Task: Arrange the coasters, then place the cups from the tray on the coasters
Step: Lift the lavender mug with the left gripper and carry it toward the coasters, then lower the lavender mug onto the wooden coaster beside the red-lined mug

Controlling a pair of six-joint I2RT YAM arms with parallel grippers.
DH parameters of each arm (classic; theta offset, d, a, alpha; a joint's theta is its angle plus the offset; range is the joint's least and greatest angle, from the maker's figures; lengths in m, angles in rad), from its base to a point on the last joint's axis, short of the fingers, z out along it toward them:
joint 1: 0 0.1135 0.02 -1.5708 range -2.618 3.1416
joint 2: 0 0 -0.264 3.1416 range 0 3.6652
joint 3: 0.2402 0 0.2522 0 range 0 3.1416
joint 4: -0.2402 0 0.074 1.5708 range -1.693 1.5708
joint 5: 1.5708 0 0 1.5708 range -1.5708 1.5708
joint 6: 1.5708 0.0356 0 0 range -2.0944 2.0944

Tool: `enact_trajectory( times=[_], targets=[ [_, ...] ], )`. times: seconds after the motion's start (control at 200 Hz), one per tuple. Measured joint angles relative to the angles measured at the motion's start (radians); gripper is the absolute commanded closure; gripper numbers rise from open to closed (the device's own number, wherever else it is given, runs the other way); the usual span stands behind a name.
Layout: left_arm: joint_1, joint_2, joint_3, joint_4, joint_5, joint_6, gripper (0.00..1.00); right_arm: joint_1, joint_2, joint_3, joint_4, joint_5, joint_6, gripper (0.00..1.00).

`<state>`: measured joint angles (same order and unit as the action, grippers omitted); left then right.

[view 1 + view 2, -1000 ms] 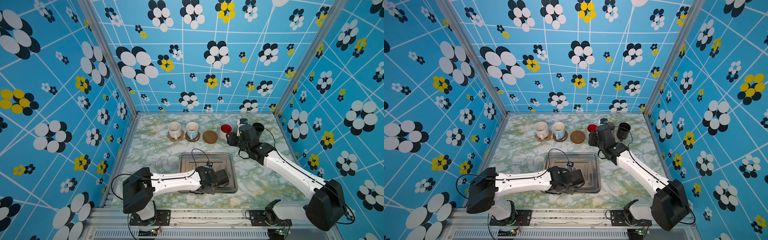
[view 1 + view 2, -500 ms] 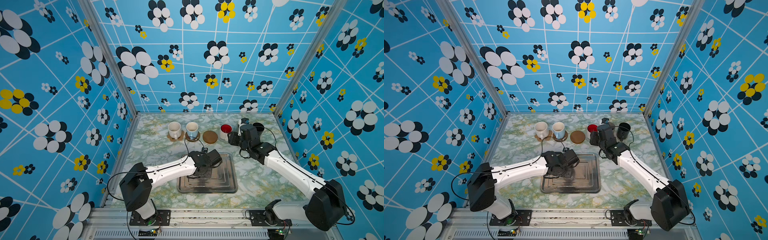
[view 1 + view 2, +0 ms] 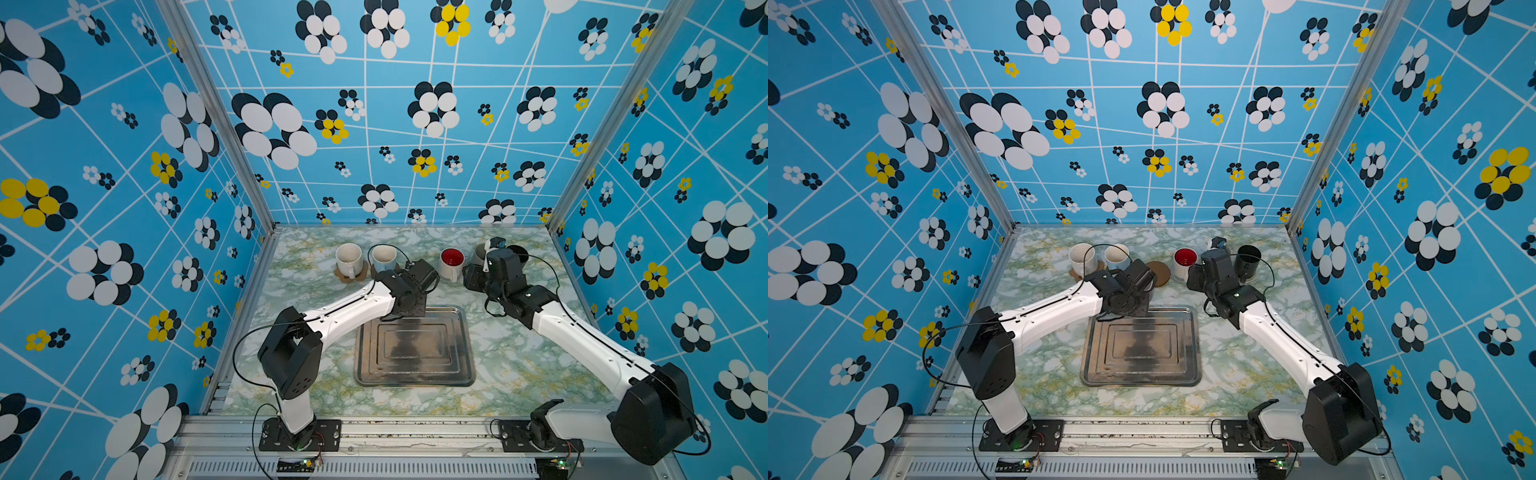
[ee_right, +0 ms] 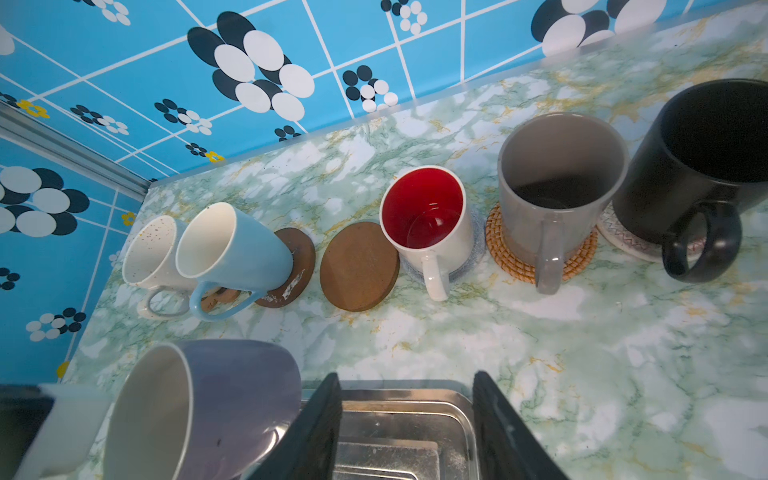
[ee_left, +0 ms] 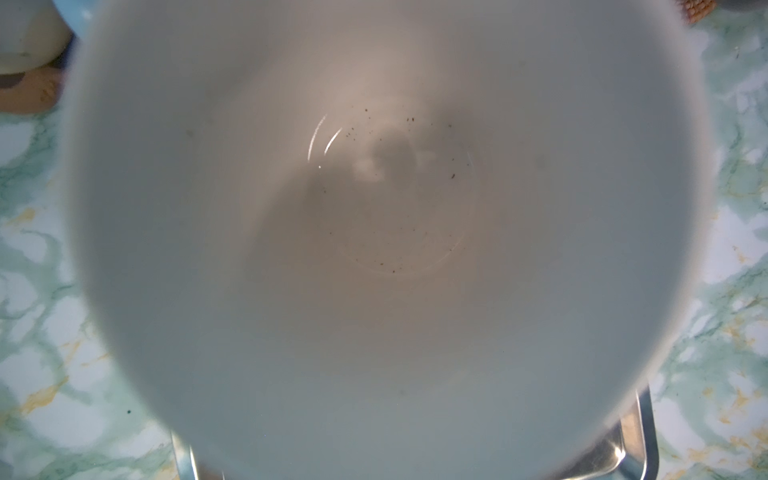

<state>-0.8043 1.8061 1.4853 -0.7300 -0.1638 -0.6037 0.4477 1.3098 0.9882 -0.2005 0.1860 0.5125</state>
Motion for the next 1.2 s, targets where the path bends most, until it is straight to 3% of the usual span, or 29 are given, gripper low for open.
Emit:
enact_trajectory(
  times=[0.63,1.2],
  targets=[
    [0.107,0.306,0.459,-0.084,0.019,0.148,1.00,-0.057,-0.099,-0.066,-0.002,0.023,-0.004,0.46],
    [0.152,0.434,0.617,-0.166,0.076,0.200,1.00,-0.072,-0.116,-0.092,-0.005,0.027,-0.019,0.45]
  ],
)
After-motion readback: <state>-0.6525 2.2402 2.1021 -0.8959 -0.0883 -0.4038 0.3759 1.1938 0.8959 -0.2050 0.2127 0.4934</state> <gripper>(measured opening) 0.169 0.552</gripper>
